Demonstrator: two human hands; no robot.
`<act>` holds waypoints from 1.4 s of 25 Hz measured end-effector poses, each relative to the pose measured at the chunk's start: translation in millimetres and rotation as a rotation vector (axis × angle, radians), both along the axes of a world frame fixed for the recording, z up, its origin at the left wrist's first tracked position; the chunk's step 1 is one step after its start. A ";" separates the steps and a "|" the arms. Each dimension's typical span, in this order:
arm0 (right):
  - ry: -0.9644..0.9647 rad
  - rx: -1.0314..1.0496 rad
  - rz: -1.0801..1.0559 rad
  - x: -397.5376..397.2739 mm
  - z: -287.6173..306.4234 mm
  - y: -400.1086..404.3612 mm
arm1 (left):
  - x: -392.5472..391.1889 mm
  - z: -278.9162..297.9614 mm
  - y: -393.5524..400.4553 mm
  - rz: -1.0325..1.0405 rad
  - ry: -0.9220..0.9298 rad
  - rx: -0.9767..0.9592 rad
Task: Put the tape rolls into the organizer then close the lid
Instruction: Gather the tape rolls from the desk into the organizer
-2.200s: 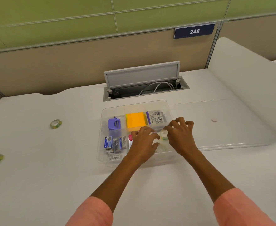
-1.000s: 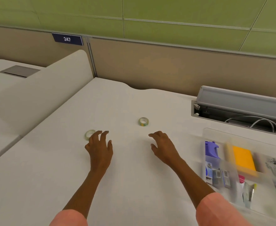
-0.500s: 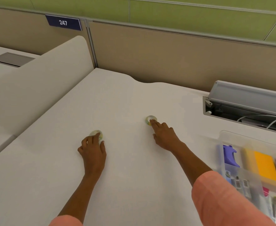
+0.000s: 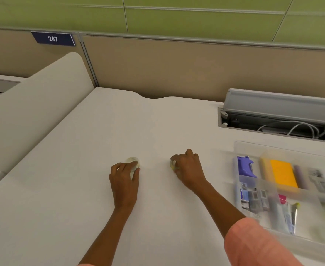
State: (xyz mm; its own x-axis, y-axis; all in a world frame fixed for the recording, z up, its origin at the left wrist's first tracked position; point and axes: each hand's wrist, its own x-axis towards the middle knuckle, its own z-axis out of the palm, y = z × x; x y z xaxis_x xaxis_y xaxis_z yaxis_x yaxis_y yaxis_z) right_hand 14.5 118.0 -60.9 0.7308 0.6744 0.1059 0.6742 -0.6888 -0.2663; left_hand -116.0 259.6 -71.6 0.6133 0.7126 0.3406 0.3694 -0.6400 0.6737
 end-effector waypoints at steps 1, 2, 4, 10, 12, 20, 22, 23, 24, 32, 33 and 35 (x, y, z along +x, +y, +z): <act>0.023 0.044 -0.016 -4.0 1.4 -6.2 | 2.2 6.7 -9.5 0.018 -0.030 -0.099; 0.053 0.100 -0.037 -7.9 4.9 -12.2 | 4.0 13.2 -18.5 0.034 -0.050 -0.182; 0.146 0.243 -0.097 -16.2 16.1 -24.5 | 6.7 28.6 -37.0 0.031 -0.090 -0.293; 0.532 0.674 -0.246 -28.4 67.5 -88.7 | 20.0 72.3 -101.4 -0.075 -0.275 -0.658; 0.526 0.698 -0.250 -30.1 78.1 -118.4 | 26.4 78.9 -127.1 -0.135 -0.288 -0.746; 0.409 0.691 -0.377 -18.1 99.1 -284.4 | 60.1 86.0 -255.8 -0.427 -0.217 -0.662; 0.350 0.610 -0.427 -12.6 101.8 -325.8 | 71.5 84.5 -285.8 -0.508 -0.179 -0.558; 0.321 0.556 -0.458 -9.8 101.1 -344.9 | 77.4 82.8 -299.9 -0.551 -0.166 -0.504; 0.302 0.491 -0.490 -7.2 98.9 -361.7 | 82.1 81.2 -312.7 -0.599 -0.156 -0.453; 0.159 -0.064 -0.416 2.7 58.6 -411.3 | 107.6 54.3 -386.3 -0.882 0.169 -0.132; 0.119 -0.116 -0.406 1.1 54.9 -411.2 | 108.7 51.7 -391.4 -0.889 0.192 -0.104; 0.063 -0.174 -0.375 -2.0 49.1 -411.7 | 110.1 46.8 -397.8 -0.887 0.238 -0.043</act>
